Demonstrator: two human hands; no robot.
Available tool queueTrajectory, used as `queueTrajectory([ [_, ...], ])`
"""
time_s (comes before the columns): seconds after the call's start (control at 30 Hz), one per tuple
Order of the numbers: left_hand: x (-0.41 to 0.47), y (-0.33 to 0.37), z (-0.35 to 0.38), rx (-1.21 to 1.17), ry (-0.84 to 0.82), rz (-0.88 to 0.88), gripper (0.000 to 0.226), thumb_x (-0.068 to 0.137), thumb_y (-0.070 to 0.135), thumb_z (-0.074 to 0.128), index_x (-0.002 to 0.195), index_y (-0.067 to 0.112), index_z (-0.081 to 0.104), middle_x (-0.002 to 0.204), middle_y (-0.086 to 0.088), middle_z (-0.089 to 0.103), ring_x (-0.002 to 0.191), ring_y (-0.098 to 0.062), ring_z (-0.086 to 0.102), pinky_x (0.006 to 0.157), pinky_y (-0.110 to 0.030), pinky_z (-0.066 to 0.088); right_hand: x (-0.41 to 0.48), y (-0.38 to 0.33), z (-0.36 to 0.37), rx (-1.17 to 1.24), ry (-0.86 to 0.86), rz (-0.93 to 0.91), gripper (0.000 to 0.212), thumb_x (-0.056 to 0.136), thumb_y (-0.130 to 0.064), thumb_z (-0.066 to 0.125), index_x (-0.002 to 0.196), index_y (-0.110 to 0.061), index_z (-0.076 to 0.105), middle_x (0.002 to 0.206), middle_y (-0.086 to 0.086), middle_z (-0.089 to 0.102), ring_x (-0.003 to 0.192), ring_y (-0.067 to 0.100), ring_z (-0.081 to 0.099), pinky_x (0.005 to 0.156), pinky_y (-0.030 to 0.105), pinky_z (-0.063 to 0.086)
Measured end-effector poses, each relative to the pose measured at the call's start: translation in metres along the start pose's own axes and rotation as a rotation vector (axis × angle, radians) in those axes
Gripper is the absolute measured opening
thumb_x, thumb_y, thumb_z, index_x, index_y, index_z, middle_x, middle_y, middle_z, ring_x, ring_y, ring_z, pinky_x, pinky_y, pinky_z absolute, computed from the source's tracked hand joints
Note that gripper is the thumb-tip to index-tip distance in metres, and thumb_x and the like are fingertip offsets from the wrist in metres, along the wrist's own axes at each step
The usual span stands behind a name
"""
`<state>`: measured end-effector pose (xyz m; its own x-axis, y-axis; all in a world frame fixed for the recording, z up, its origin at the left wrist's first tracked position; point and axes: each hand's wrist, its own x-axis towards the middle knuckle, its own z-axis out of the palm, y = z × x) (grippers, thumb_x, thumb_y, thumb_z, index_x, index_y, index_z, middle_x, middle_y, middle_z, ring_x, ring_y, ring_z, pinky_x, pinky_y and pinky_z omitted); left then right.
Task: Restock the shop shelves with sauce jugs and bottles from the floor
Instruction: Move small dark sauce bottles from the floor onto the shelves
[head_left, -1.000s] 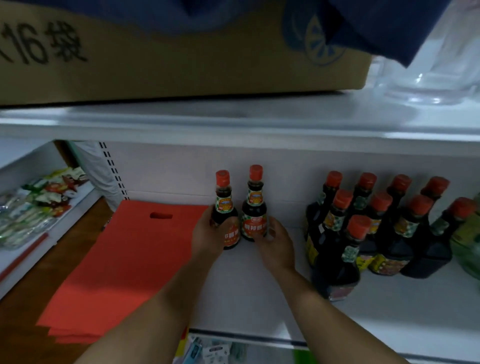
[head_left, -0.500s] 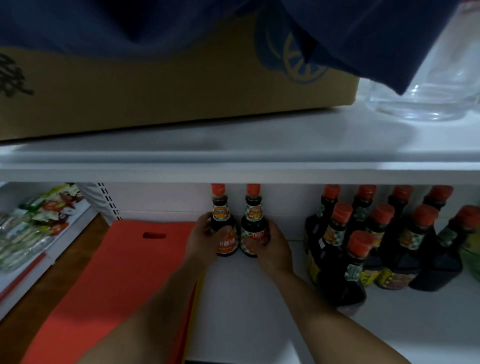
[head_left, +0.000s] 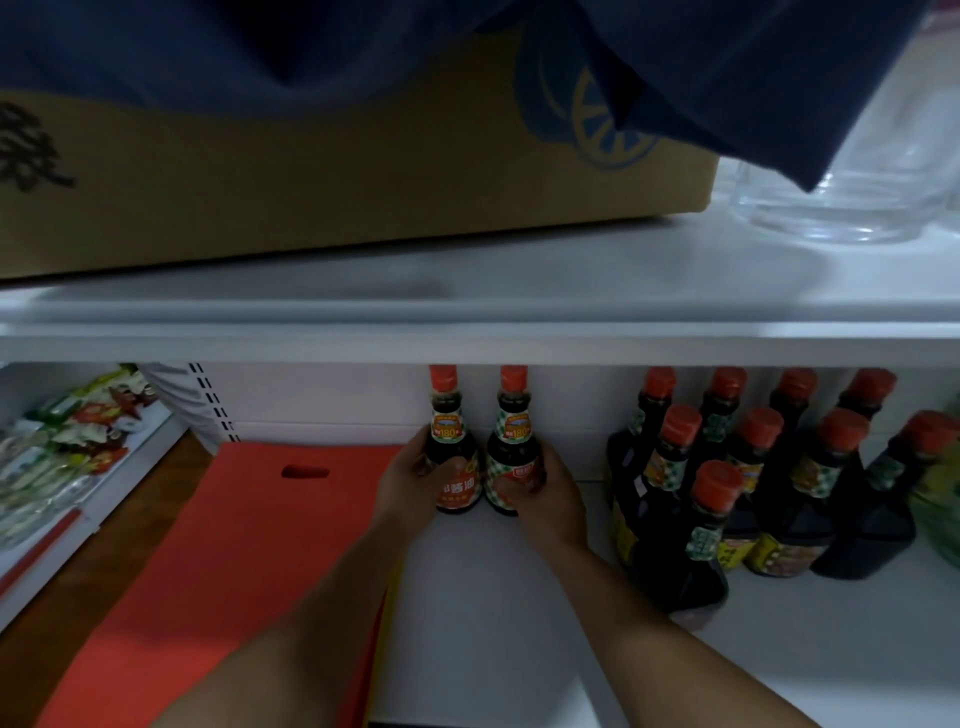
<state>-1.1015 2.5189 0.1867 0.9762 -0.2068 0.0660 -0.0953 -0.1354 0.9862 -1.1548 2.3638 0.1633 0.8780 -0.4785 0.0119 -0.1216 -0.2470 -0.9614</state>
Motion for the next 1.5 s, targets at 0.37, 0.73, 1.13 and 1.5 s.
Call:
queueTrajectory([
  [0.37, 0.004, -0.004, -0.017, 0.172, 0.009, 0.065, 0.049, 0.076, 0.033, 0.070, 0.124, 0.034, 0.060, 0.116, -0.001, 0.068, 0.107, -0.015, 0.065, 0.092, -0.041, 0.054, 0.001, -0.003, 0.011, -0.054, -0.051, -0.017, 0.065, 0.077, -0.020, 0.076, 0.135, -0.028, 0.047, 0.134, 0.000, 0.057, 0.121, 0.021, 0.054, 0.104, 0.041, 0.043],
  [0.73, -0.038, 0.009, -0.020, 0.354, 0.120, -0.084, 0.023, 0.087, 0.031, 0.065, 0.104, 0.014, 0.065, 0.102, 0.004, 0.067, 0.095, -0.017, 0.062, 0.083, -0.031, 0.048, -0.032, -0.020, 0.002, -0.115, 0.001, 0.036, 0.038, 0.085, -0.036, 0.067, 0.118, -0.021, 0.059, 0.122, 0.004, 0.063, 0.109, 0.024, 0.061, 0.091, 0.035, 0.049],
  [1.13, -0.160, 0.012, -0.026, 0.297, -0.054, -0.144, 0.025, 0.091, 0.039, 0.061, 0.105, 0.019, 0.066, 0.100, 0.005, 0.066, 0.092, -0.015, 0.061, 0.077, -0.027, 0.045, -0.120, -0.055, -0.016, -0.257, -0.047, -0.013, 0.037, 0.091, -0.037, 0.058, 0.125, -0.022, 0.054, 0.126, 0.001, 0.060, 0.105, 0.019, 0.057, 0.084, 0.026, 0.038],
  [1.5, -0.285, -0.028, -0.027, 0.194, -0.124, -0.166, 0.011, 0.091, 0.021, 0.063, 0.100, 0.015, 0.065, 0.087, 0.002, 0.063, 0.077, 0.002, 0.060, 0.070, -0.009, 0.046, -0.202, -0.023, -0.020, -0.207, -0.131, 0.031, 0.030, 0.086, -0.036, 0.065, 0.114, -0.022, 0.061, 0.097, -0.007, 0.063, 0.095, 0.016, 0.060, 0.082, 0.025, 0.045],
])
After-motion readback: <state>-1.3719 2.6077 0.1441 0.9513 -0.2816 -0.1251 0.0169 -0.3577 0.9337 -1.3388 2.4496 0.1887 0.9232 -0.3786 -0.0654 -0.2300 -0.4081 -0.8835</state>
